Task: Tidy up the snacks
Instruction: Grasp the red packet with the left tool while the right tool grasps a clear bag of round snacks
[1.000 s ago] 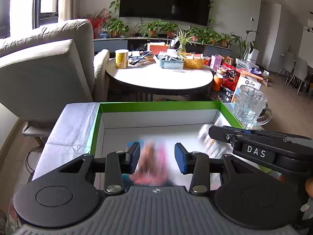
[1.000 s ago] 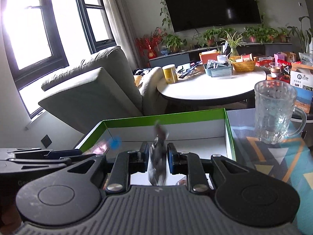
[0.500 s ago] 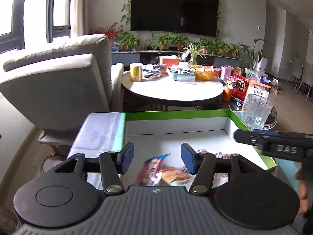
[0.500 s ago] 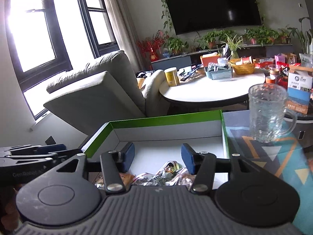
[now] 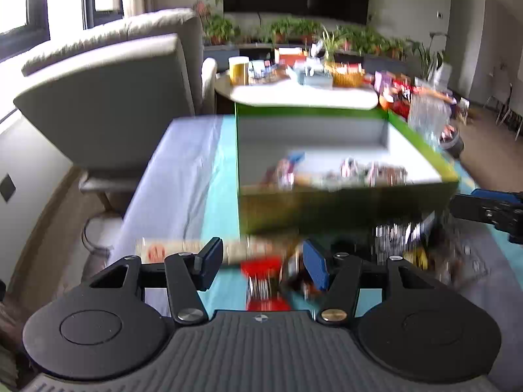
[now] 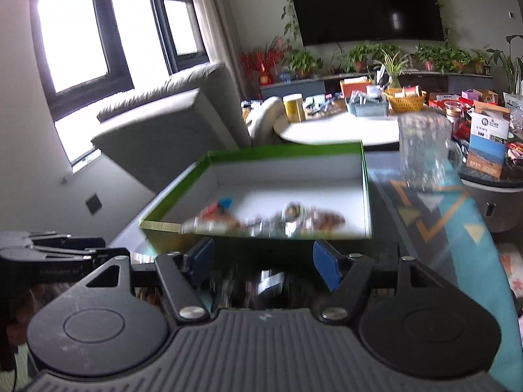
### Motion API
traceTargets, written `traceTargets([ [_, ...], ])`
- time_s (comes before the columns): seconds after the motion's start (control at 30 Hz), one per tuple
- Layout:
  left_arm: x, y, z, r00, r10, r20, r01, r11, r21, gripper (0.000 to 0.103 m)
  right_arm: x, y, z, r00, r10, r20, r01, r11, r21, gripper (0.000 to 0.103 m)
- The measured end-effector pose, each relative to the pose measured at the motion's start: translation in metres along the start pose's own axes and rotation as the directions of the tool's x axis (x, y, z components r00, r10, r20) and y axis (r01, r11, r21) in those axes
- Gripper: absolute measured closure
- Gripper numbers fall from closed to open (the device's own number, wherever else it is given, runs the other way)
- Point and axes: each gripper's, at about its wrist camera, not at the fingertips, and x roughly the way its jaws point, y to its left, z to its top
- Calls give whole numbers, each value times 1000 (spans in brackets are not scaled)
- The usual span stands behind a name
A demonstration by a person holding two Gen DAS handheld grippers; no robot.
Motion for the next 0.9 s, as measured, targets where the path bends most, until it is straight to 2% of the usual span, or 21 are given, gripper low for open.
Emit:
traceTargets([
  [0.13,9,2,-12,999,-1,-51,1,1000,4,51,-8,5,-20,999,0,-50,0,1000,8,78],
  [0.33,28,0,-17,996,38,-76,-39,999,-18,51,-13,13,-44,991,15,-131,-10,999,41,78],
  [0.47,38,-1,-21,994,19,-107,-23,999,-30,52,-15,24,-53,985,31,-169,-27,999,29,77],
  [0.57,43,0,-26,994,29,-108,-33,999,-39,57,-11,32,-56,982,30,-186,-26,999,22,77],
  [0.63,43,1,-28,995,33,-90,-37,998,-43,71,-6,36,-57,980,23,-195,-20,1000,17,77],
  [0.67,43,2,-28,995,33,-89,-37,999,-39,73,-3,39,-57,979,23,-200,-21,1000,13,77],
  [0.9,39,4,-30,997,16,-79,-20,999,-43,75,12,60,-59,974,-29,-225,17,998,-55,77],
])
